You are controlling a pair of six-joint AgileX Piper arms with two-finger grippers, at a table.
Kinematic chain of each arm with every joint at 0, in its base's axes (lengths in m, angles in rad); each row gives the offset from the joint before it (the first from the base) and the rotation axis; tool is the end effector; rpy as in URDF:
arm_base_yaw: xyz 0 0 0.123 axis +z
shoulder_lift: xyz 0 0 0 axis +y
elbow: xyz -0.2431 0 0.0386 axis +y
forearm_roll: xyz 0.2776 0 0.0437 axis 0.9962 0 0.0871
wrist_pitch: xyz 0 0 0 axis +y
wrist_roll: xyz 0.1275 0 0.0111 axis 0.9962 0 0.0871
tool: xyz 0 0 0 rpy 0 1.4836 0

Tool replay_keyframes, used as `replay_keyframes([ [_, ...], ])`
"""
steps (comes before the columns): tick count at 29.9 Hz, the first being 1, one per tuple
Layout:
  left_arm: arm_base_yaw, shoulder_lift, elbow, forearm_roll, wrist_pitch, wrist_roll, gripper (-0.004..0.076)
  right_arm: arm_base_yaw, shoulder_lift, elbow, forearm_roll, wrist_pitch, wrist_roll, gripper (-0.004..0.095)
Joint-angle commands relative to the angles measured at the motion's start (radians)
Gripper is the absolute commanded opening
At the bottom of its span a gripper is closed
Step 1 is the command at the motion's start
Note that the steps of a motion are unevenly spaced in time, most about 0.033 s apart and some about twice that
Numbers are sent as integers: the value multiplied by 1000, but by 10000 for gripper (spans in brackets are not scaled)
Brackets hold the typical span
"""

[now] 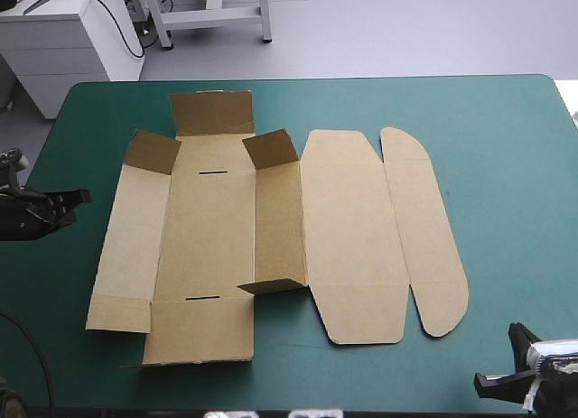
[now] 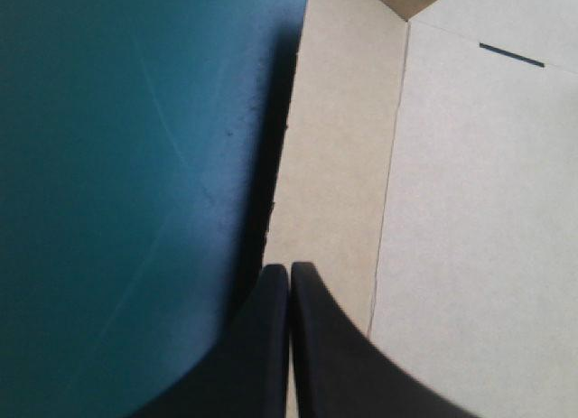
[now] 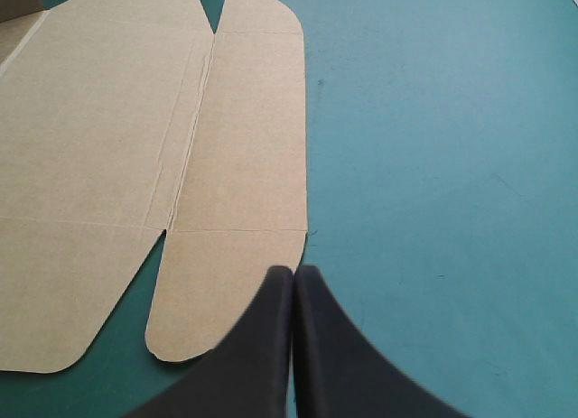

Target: Fold the box

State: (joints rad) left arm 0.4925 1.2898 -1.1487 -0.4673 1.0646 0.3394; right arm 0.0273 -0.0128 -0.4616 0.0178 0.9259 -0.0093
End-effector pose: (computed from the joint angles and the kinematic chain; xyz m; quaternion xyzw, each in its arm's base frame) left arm 0.2945 0.1008 0.2683 -0.1363 0.9404 -0.1154 0.2894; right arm 0.1029 0.0046 0.2785 -0.0147 0.8233 0.0140 0.5672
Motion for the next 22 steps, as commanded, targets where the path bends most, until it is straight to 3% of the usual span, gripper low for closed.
replay_keyframes([
  [1, 84, 27, -34, -121, 50, 81, -8, 2, -12, -30, -1, -67, -3, -20],
  [14, 116, 225, -34, -131, 174, 167, 14, 2, -12, -30, -1, -67, -3, -20],
  [17, 116, 251, -34, -131, 216, 167, 115, 2, -12, -30, -1, -67, -3, -20],
  [22, 116, 267, -34, -131, 224, 167, 398, 2, -12, -30, -3, -67, -1, -20],
])
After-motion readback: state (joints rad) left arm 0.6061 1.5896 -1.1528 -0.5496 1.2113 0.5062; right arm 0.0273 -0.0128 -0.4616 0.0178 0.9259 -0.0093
